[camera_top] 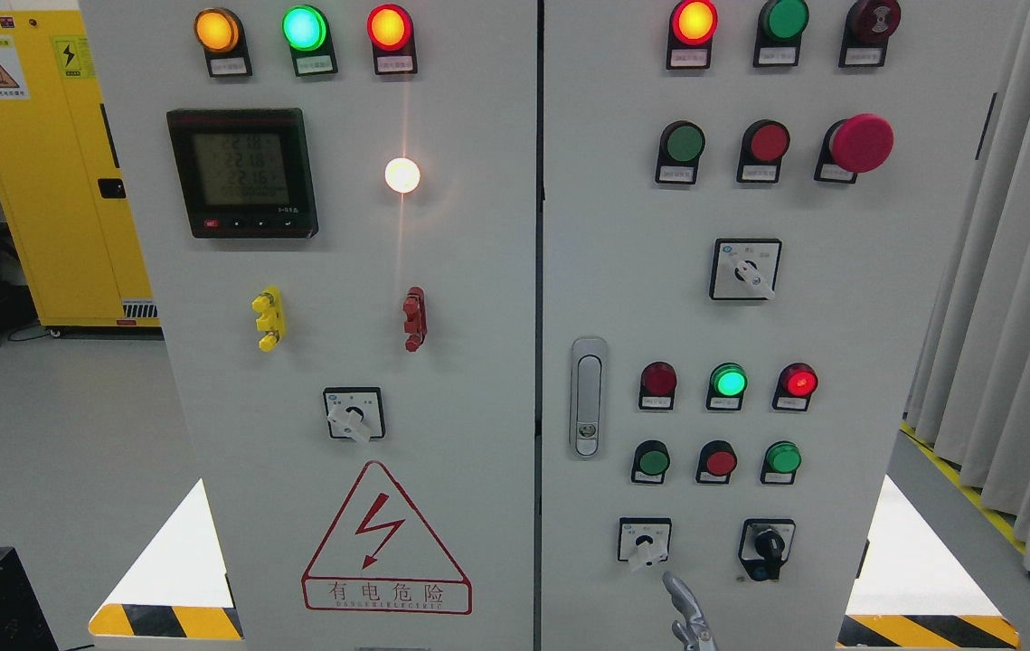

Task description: Press green start button

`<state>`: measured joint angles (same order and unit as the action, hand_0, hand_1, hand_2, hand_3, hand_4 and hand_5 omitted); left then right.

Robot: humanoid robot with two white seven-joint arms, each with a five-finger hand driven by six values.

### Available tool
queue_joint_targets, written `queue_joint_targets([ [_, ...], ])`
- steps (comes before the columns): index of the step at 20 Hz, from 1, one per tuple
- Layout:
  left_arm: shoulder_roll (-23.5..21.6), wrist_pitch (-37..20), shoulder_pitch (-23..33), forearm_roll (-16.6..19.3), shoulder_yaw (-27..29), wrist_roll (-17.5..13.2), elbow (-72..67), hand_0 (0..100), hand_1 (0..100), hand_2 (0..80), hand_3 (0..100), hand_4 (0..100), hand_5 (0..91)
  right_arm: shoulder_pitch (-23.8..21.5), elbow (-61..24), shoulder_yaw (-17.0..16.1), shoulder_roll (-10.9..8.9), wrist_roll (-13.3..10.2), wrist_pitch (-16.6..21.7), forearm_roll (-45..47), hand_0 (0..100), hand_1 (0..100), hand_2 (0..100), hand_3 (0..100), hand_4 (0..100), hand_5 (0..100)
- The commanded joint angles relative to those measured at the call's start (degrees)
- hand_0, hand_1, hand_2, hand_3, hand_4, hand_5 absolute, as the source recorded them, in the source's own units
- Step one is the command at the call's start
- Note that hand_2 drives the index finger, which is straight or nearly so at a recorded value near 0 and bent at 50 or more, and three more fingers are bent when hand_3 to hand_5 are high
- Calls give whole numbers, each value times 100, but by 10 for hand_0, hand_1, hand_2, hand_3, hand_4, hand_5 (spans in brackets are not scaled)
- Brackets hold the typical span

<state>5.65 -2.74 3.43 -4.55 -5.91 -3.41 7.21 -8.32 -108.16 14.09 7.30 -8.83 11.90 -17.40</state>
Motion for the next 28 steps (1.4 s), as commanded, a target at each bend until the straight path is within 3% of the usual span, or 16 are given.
queue_joint_targets([
  [1, -2, 2, 0, -2, -7, -2, 0, 120, 556, 0, 0, 0, 0, 190, 68, -38, -9, 31, -74, -26, 628, 724, 0, 0, 9, 0],
  [5, -2, 2, 0, -2, 2, 7, 0, 120, 556, 0, 0, 0, 0, 576, 50, -21, -70, 83, -188, -193, 600, 729, 0, 2, 44, 0],
  [7, -2, 2, 0, -2, 2, -2, 0, 120, 556, 0, 0, 0, 0, 647, 59, -90, -105, 84, -180, -1006, 537, 751, 0, 99, 120, 66],
  [10, -2, 2, 0, -2, 2, -2, 0, 120, 556, 0, 0, 0, 0, 656, 59, -327, -123, 57, -48, -2614, 540, 772, 0, 227, 293, 231],
  [11, -2, 2, 0, -2, -7, -2, 0, 120, 556, 0, 0, 0, 0, 665, 59, -389, -123, 49, 39, -2976, 554, 784, 0, 368, 484, 425],
  [12, 6, 2, 0, -2, -7, -2, 0, 120, 556, 0, 0, 0, 0, 665, 59, -442, -123, 48, 110, -3241, 567, 797, 0, 478, 600, 571],
  [14, 6, 2, 0, -2, 2, -2, 0, 120, 556, 0, 0, 0, 0, 683, 50, -477, -123, 40, 128, -3593, 573, 807, 0, 529, 654, 652],
  [15, -2, 2, 0, -2, 2, -2, 0, 120, 556, 0, 0, 0, 0, 691, 50, -486, -114, 40, 128, -3786, 568, 823, 0, 644, 763, 807],
  [18, -2, 2, 0, -2, 2, -2, 0, 120, 556, 0, 0, 0, 0, 788, 50, -617, -114, 40, 110, -4314, 561, 855, 0, 796, 900, 930],
  [22, -2, 2, 0, -2, 2, -2, 0, 120, 556, 0, 0, 0, 0, 937, 67, -829, -114, 31, 58, -4614, 566, 891, 0, 887, 991, 1000],
  [28, -2, 2, 0, -2, 2, -2, 0, 120, 556, 0, 0, 0, 0, 1271, 120, -961, -123, 40, -320, -4860, 563, 922, 0, 959, 993, 1000],
])
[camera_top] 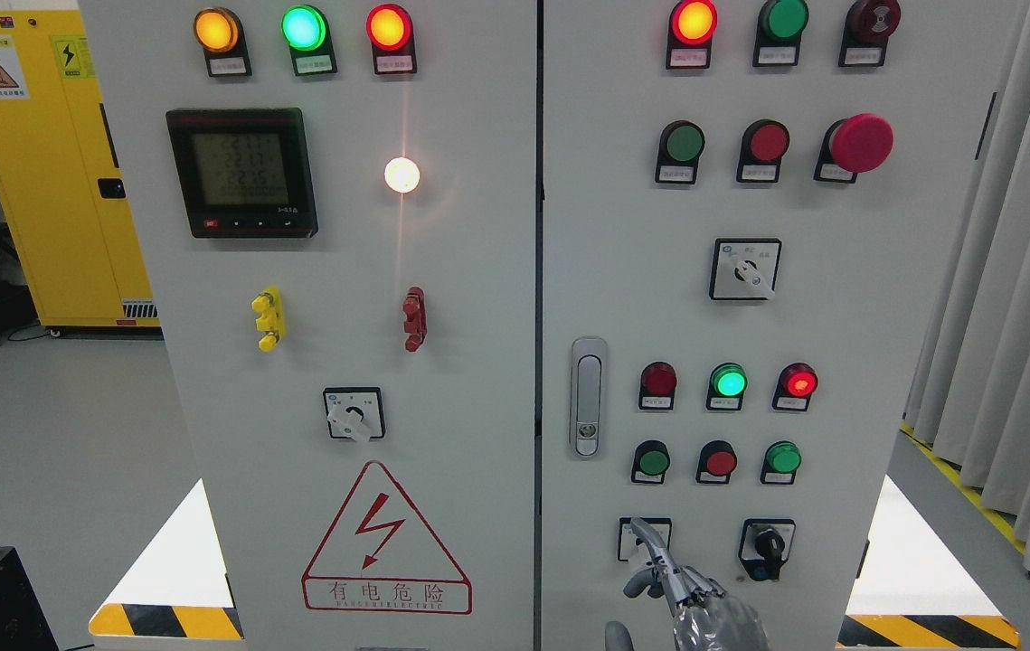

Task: Press green start button
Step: 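Raise the right hand with extended finger toward the lower green button, then press the lower green push button with the right index finger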

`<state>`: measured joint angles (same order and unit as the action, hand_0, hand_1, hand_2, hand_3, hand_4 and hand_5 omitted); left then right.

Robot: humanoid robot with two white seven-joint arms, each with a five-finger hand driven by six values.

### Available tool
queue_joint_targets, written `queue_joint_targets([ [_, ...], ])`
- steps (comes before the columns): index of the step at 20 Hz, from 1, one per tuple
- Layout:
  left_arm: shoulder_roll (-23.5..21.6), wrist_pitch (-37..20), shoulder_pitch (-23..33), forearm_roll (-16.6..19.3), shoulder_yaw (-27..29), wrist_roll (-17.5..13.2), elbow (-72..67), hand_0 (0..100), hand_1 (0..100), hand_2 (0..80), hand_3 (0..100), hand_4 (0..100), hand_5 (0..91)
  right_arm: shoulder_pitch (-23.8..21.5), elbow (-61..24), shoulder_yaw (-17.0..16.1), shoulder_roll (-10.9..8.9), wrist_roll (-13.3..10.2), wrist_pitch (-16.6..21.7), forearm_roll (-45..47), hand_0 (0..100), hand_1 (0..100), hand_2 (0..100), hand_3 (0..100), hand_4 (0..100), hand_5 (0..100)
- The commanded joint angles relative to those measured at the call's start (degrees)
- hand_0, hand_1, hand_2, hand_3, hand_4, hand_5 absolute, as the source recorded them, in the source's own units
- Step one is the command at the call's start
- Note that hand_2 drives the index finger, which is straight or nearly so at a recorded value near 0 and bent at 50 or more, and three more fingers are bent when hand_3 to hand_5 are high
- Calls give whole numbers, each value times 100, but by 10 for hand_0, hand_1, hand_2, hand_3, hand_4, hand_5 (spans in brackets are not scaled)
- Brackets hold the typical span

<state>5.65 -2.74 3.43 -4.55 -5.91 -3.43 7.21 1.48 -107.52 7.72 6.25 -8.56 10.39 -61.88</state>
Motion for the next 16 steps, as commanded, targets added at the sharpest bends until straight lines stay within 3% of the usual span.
queue_joint_targets([
  [1, -3, 2, 0, -2, 2, 0, 0, 120, 556, 0, 0, 0, 0, 361, 73, -323, -28, 21, -204, -430, 560, 929, 0, 977, 1000, 1000],
  [16, -3, 2, 0, -2, 2, 9, 0, 120, 556, 0, 0, 0, 0, 783, 697, -253, -28, 56, -222, -606, 665, 945, 0, 1000, 1000, 1000],
])
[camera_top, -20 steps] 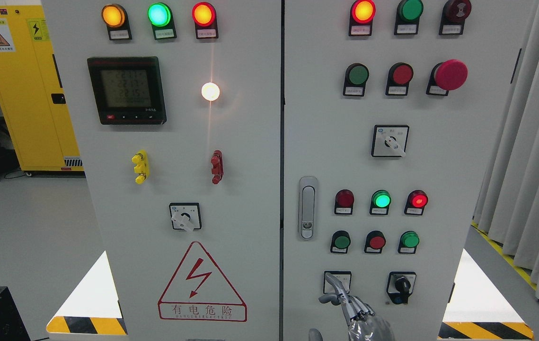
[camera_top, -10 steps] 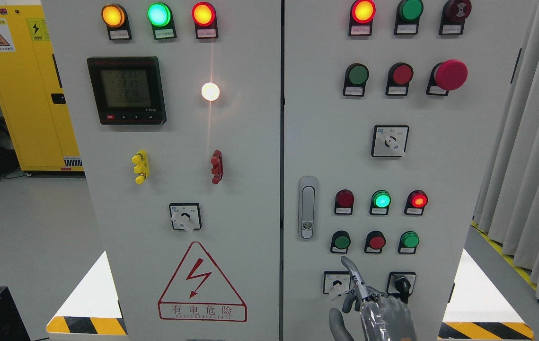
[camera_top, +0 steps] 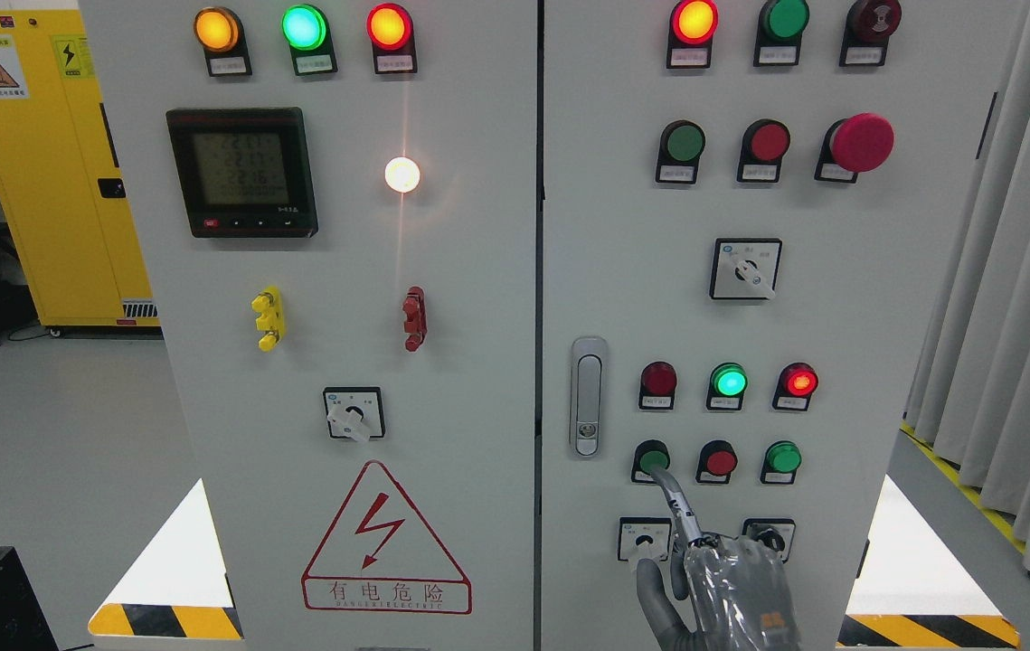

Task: Press green start button
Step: 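Press the lower green push button with the right index finger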

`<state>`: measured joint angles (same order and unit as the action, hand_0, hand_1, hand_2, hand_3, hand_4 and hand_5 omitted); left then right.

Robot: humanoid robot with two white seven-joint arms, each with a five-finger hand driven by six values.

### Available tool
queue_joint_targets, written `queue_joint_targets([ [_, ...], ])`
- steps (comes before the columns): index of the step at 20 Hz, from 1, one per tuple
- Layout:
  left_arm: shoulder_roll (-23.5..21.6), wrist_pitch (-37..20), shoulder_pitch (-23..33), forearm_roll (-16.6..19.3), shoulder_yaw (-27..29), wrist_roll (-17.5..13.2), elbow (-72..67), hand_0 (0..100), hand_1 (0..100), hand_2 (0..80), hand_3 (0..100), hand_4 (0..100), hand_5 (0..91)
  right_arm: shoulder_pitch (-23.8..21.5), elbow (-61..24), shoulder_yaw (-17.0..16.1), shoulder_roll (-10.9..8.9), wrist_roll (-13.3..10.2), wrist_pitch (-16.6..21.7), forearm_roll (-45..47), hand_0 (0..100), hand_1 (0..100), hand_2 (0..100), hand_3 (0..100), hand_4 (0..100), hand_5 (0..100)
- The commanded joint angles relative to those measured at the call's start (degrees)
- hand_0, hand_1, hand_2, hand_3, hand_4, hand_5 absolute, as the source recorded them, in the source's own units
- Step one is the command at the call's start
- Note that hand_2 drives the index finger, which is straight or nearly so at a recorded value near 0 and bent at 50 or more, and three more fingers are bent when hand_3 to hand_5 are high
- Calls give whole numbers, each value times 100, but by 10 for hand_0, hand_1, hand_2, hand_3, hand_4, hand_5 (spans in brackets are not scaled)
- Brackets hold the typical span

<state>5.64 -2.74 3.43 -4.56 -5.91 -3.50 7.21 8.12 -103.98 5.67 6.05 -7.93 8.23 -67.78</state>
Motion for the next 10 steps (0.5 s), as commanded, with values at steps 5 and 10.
queue_joint_targets([
  [5, -1, 1, 0, -1, 2, 8, 0, 120, 556, 0, 0, 0, 0, 146, 493, -49, 2, -6, -6, 10, 673, 944, 0, 1000, 1000, 1000],
  [10, -1, 1, 0, -1, 2, 8, 0, 120, 556, 0, 0, 0, 0, 295, 633, -58, 10, -6, -6, 28, 684, 938, 0, 1000, 1000, 1000],
])
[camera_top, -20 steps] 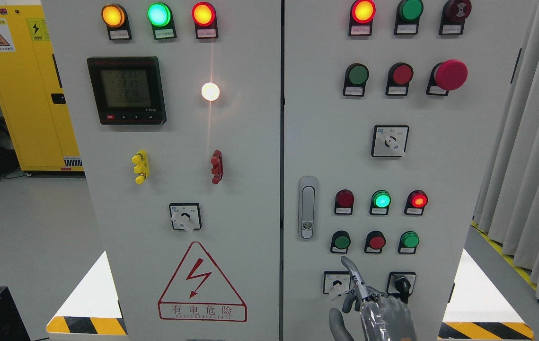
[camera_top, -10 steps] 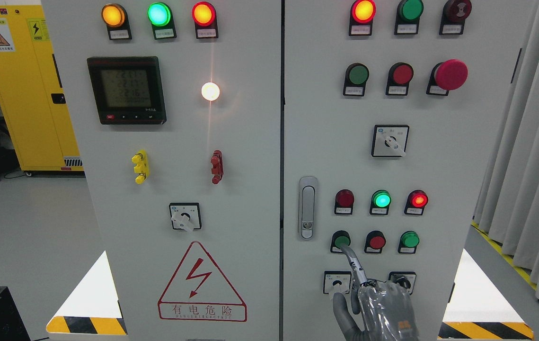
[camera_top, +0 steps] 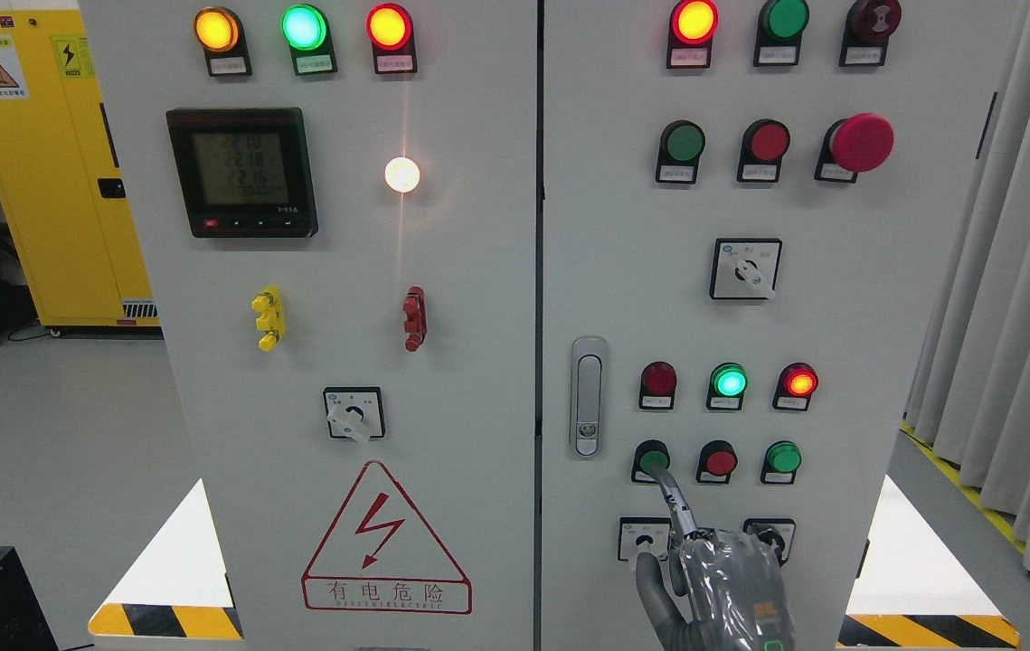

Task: Press green start button
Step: 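Press the lower green push button with the right index finger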

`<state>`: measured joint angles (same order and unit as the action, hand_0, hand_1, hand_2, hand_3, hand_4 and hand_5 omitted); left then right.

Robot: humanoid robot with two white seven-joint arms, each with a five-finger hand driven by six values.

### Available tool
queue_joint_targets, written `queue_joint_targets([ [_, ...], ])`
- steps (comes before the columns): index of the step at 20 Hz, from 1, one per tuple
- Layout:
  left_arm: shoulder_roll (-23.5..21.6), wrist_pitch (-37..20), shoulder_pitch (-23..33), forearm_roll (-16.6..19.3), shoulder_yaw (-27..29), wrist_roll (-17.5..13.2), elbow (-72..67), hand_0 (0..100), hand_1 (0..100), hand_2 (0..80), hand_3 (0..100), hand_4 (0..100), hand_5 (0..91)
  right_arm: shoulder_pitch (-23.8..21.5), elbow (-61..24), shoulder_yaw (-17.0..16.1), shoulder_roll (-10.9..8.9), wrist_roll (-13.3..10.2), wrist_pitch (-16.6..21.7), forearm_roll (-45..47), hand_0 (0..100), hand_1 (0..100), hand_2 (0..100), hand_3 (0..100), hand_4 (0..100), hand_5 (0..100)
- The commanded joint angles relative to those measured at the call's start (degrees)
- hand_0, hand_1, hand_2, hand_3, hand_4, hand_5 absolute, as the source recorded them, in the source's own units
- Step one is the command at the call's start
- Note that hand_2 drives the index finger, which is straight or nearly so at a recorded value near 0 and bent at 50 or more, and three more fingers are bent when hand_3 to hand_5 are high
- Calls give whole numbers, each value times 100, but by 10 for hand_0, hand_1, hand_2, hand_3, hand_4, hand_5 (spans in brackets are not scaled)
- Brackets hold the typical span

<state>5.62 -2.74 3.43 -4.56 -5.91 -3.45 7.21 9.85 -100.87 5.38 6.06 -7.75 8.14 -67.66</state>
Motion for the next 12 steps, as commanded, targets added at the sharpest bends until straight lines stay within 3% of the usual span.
queue_joint_targets([
  [1, 0, 1, 0, -1, 2, 2, 0, 120, 556, 0, 0, 0, 0, 140, 340, -37, 1, -25, 4, 16, 685, 937, 0, 1000, 1000, 1000],
  [12, 0, 1, 0, -1, 2, 2, 0, 120, 556, 0, 0, 0, 0, 201, 533, -81, 36, -25, 4, 34, 704, 930, 0, 1000, 1000, 1000],
])
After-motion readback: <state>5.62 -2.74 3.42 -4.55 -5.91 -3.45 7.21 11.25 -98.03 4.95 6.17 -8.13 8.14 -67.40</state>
